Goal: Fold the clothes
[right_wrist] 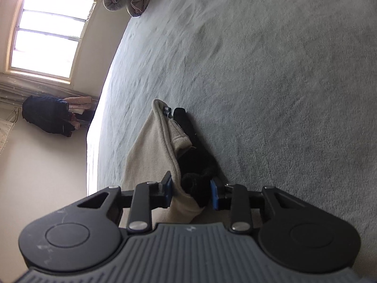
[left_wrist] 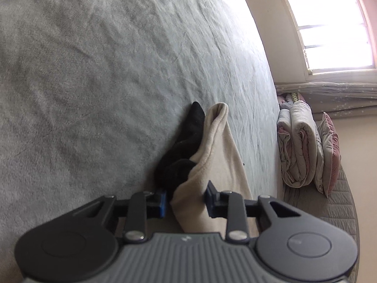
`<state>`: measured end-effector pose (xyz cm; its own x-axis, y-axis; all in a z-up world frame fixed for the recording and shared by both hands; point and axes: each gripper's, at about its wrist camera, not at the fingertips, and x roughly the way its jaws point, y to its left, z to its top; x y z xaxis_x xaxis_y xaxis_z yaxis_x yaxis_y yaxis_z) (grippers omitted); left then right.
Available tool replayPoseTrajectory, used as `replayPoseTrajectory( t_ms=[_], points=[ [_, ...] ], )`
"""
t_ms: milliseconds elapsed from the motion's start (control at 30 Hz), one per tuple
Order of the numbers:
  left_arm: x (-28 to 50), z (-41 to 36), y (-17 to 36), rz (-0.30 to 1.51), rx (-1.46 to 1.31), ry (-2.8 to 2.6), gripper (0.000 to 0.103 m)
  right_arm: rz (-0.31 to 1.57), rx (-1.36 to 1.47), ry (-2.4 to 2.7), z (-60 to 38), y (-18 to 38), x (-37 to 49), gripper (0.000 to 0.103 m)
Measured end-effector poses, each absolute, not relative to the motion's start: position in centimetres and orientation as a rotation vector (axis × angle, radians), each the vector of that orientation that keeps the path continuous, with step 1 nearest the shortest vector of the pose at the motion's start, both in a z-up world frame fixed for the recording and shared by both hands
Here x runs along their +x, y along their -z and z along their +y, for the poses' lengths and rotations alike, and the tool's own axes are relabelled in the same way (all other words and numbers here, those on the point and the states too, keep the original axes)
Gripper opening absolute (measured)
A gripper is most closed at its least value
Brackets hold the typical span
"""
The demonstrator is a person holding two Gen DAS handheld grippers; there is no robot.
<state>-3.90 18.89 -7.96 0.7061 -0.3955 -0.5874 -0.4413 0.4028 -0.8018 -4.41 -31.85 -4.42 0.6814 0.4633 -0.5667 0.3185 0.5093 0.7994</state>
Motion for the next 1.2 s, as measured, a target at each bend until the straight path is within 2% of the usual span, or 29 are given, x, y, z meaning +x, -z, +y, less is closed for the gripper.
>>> replayPoseTrajectory(
  t_ms=[67,233,333,400,500,733,933,1033,1100,1200],
  points=[
    [-3.6,18.7,7.5,0.840,-1.141,-0.035,0.032,0.866,0.990,-0.091,-32.1,4.1,-4.5,0.034],
    [-3.0,19.5,8.0,0.870,-1.178,-0.013,0.042,0.878,0.982,-0.067,-32.5,4.9,-3.6,0.037],
    [-2.9,19.4,8.0,0.865,-1.174,0.014,0.053,0.862,0.941,-0.042,-32.3,4.5,-3.4,0.042],
    [-3.0,19.2,7.9,0.856,-1.163,0.026,0.061,0.840,0.871,-0.011,-31.9,3.8,-3.4,0.050],
    [-3.1,18.7,7.8,0.846,-1.136,0.033,0.067,0.784,0.749,0.029,-31.2,2.6,-3.4,0.053],
    [-3.6,18.4,7.6,0.822,-1.128,0.004,0.072,0.713,0.597,0.004,-28.9,0.9,-3.4,0.053],
    [-4.0,17.7,7.1,0.797,-1.110,-0.069,0.069,0.660,0.458,-0.053,-25.5,-0.3,-2.6,0.053],
    [-4.3,17.4,6.9,0.783,-1.108,-0.124,0.057,0.627,0.371,-0.096,-23.4,-0.8,-2.1,0.053],
    [-4.5,17.3,6.9,0.777,-1.111,-0.162,0.041,0.608,0.322,-0.123,-22.1,-1.0,-1.9,0.053],
    [-5.1,17.4,6.8,0.762,-1.113,-0.209,0.033,0.601,0.272,-0.174,-20.3,-0.8,-1.3,0.053]
  ],
)
